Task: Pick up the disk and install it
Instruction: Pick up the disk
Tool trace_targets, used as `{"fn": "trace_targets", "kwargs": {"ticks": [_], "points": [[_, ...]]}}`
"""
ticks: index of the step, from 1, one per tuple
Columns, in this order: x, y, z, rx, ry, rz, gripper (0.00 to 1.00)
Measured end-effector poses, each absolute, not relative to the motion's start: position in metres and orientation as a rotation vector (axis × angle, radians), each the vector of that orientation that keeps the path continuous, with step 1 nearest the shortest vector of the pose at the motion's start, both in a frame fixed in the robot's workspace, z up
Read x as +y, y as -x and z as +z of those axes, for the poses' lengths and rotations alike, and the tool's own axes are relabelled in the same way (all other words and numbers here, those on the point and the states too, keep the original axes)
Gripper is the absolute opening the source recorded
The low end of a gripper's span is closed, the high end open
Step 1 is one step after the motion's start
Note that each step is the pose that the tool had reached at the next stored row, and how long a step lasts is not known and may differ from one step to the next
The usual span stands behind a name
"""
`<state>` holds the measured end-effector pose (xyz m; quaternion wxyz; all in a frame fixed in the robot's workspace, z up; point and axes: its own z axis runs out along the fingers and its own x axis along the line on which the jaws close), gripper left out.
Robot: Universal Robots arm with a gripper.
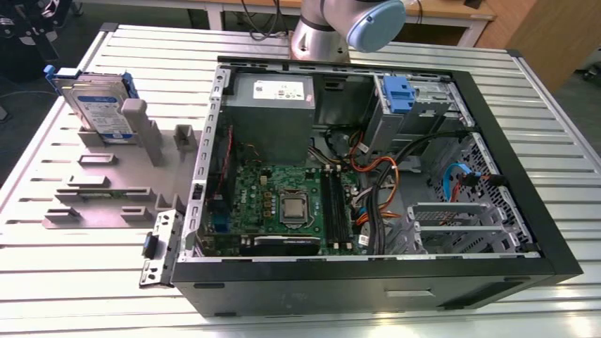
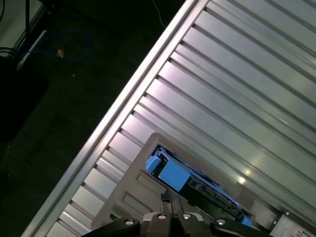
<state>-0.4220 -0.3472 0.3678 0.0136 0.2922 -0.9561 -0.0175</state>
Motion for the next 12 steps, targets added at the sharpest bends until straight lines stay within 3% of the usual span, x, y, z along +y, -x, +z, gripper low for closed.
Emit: {"fn": "trace_targets", "kwargs": {"ticks": [12], "points": [[-0.3472, 0.422, 0.3678, -2.922, -1.071, -0.052, 0.11]]}}
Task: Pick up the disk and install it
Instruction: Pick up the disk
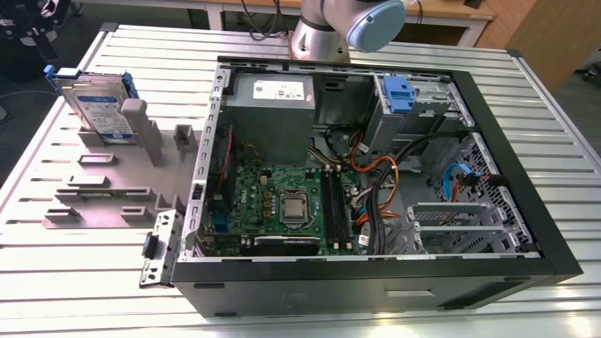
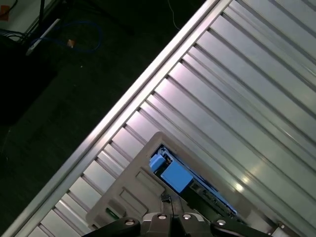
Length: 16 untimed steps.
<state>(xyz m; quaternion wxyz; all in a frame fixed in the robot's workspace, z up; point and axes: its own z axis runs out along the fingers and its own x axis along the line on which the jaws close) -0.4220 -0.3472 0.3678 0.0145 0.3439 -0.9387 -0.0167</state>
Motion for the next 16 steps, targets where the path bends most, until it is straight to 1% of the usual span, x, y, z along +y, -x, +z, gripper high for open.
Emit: {"fn": "trace_targets", "kwargs": {"ticks": [16], "points": [[-0.3472, 0.422, 0.3678, -2.905, -1.116, -0.051, 0.11]]}}
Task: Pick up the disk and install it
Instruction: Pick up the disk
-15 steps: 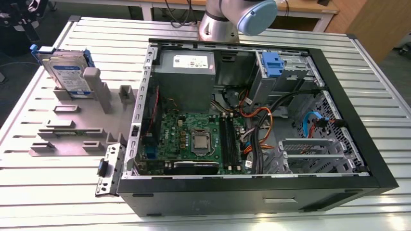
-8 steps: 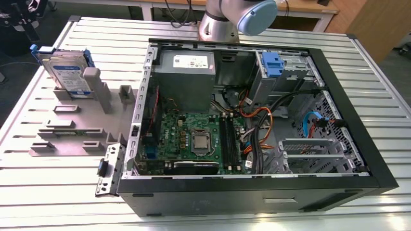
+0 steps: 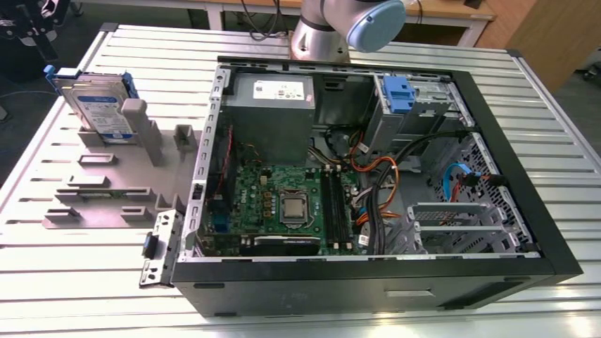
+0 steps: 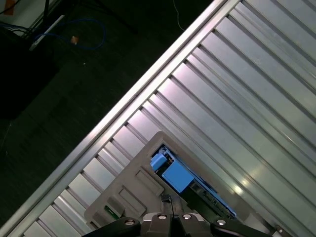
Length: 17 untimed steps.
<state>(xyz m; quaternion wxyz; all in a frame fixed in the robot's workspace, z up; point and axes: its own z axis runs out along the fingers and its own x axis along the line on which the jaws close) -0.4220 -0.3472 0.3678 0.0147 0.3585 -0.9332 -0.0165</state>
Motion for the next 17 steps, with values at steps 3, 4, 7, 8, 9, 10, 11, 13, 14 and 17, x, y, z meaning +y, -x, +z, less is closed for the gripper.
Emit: {"fn": "trace_targets", "kwargs": {"ticks": [3, 4, 7, 8, 9, 10, 11, 13, 14, 17], "points": [[-0.3472, 0.422, 0.3678, -2.905, -1.116, -0.051, 0.11], [-0.3472, 0.422, 0.3678, -2.905, -1.116, -0.051, 0.11], [-0.3472, 0.422, 0.3678, -2.903, -1.121, -0.051, 0.11], [-0.3472, 0.422, 0.3679, -2.9, -1.128, -0.051, 0.11], [-0.3472, 0.422, 0.3678, -2.897, -1.135, -0.051, 0.11], [-0.3472, 0.422, 0.3678, -2.894, -1.143, -0.051, 0.11], [-0.3472, 0.422, 0.3678, -2.89, -1.152, -0.051, 0.11], [-0.3472, 0.4221, 0.3678, -2.881, -1.174, -0.05, 0.11], [-0.3472, 0.4221, 0.3678, -2.877, -1.184, -0.05, 0.11], [-0.3472, 0.4221, 0.3678, -2.868, -1.204, -0.05, 0.11]]}}
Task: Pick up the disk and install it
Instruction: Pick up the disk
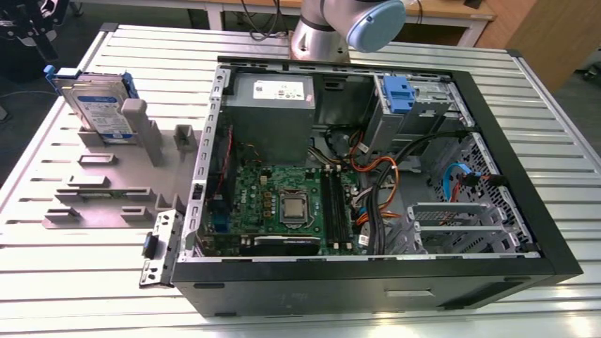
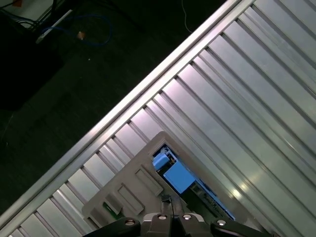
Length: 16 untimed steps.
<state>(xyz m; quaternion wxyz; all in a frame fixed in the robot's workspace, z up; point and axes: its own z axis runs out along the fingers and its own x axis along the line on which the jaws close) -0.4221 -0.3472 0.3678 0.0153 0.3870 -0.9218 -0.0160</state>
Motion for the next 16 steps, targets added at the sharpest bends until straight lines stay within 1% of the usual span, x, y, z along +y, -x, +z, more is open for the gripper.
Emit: {"fn": "trace_targets", "kwargs": {"ticks": [16], "points": [[-0.3472, 0.422, 0.3678, -2.826, -1.298, -0.048, 0.11]]}}
